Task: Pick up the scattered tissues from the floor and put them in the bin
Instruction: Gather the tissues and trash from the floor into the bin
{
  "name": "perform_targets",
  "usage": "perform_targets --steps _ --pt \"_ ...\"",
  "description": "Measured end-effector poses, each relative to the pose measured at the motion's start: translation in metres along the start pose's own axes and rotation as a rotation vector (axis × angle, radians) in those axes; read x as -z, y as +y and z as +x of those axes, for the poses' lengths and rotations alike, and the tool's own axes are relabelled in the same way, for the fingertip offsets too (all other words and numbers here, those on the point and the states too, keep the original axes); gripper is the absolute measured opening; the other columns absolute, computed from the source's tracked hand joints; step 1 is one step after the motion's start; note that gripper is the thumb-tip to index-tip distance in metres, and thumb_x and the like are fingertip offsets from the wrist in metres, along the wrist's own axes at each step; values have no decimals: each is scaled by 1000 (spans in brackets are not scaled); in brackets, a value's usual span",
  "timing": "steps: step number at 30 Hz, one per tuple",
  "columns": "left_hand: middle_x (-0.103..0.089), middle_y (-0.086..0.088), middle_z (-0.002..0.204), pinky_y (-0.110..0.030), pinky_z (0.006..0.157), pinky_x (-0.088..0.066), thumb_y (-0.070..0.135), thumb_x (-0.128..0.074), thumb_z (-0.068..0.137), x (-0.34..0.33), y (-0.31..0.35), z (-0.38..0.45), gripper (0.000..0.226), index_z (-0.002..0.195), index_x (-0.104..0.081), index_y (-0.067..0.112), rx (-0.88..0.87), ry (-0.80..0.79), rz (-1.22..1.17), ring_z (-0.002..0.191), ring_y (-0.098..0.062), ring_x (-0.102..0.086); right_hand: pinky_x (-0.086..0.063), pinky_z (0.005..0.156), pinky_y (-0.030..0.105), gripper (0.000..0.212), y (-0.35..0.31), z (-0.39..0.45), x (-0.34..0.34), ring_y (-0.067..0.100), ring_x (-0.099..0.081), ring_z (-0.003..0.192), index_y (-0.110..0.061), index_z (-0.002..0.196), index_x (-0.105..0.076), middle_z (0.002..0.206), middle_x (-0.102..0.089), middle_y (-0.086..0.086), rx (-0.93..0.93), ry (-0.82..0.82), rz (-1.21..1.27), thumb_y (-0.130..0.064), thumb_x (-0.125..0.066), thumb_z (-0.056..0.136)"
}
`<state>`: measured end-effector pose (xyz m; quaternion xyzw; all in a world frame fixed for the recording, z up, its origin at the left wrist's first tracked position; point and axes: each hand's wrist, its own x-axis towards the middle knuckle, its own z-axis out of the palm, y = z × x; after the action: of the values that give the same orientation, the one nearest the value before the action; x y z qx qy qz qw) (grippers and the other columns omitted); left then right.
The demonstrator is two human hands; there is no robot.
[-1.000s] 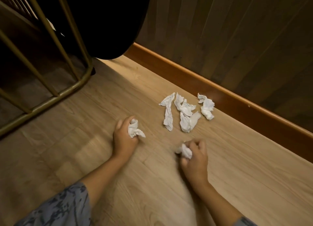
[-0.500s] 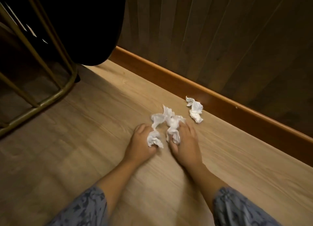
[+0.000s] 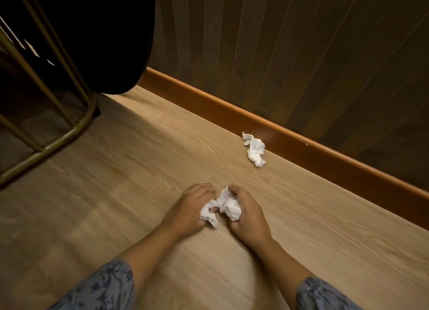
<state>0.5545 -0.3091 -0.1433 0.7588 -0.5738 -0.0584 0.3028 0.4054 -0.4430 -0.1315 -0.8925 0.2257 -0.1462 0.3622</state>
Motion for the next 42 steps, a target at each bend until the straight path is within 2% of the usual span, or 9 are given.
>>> perform_targets --steps 3,8,14,17,22,31,36,39,42 --pt "-53 3 91 -36 76 -47 15 -68 69 3 4 -5 17 82 -57 15 123 162 -12 91 -19 -50 -35 95 16 56 2 -7 5 2 -46 110 -17 127 -53 120 -54 -10 -53 106 19 -13 -75 76" --pt "-46 10 82 -18 69 -31 19 -72 65 4 1 -2 24 78 -52 18 208 253 -29 81 -15 -44 -38 86 24 54 8 28 32 11 -46 104 -16 117 -58 114 -56 -2 -182 357 3 6 -68 70" --pt "-51 10 86 -24 75 -40 15 -69 68 3 1 5 19 81 -56 17 180 209 -25 88 -15 -47 -37 100 37 54 17 124 70 21 -42 122 -27 131 -49 136 -50 -2 -196 113 -286 -13 -70 83" --pt "-56 14 108 -17 91 -37 2 -70 64 1 -1 3 46 106 -62 17 185 175 -66 106 -9 -46 -32 102 38 53 20 127 63 22 -38 124 -28 135 -48 138 -49 0 -173 -94 -386 -12 -64 86" --pt "-58 5 105 -27 89 -42 -15 -62 53 0 -1 2 58 100 -69 19 195 173 20 103 -14 -47 -37 92 34 41 18 50 22 21 -43 105 -25 116 -62 110 -53 -1 -91 65 -354 -18 -67 75" --pt "-49 -1 83 -31 71 -38 30 -71 60 -6 42 -31 35 80 -42 24 399 159 -49 79 -25 -50 -42 71 33 50 -4 -96 24 21 -46 90 -20 83 -60 90 -54 0 37 40 -465 -69 -53 83" --pt "-54 2 67 -32 64 -46 77 -58 61 9 94 -47 59 63 -44 20 473 -55 -113 67 -20 -56 -40 72 32 15 -6 -127 62 27 -50 100 -17 88 -58 100 -55 2 -174 -112 -371 -27 -63 79" --pt "-66 2 70 -30 70 -50 98 -32 57 37 120 -35 84 67 -60 19 632 -208 -190 71 -18 -65 -40 70 34 17 -25 -128 95 25 -53 95 -21 90 -56 97 -58 0 -256 -49 -258 -21 -66 76" --pt "-73 -5 84 -37 71 -58 94 -30 62 69 149 -23 86 86 -70 22 648 -126 -304 70 -17 -70 -48 77 30 32 -43 -110 126 18 -60 97 -25 109 -67 105 -67 -5 -288 -16 -202 -18 -66 78"
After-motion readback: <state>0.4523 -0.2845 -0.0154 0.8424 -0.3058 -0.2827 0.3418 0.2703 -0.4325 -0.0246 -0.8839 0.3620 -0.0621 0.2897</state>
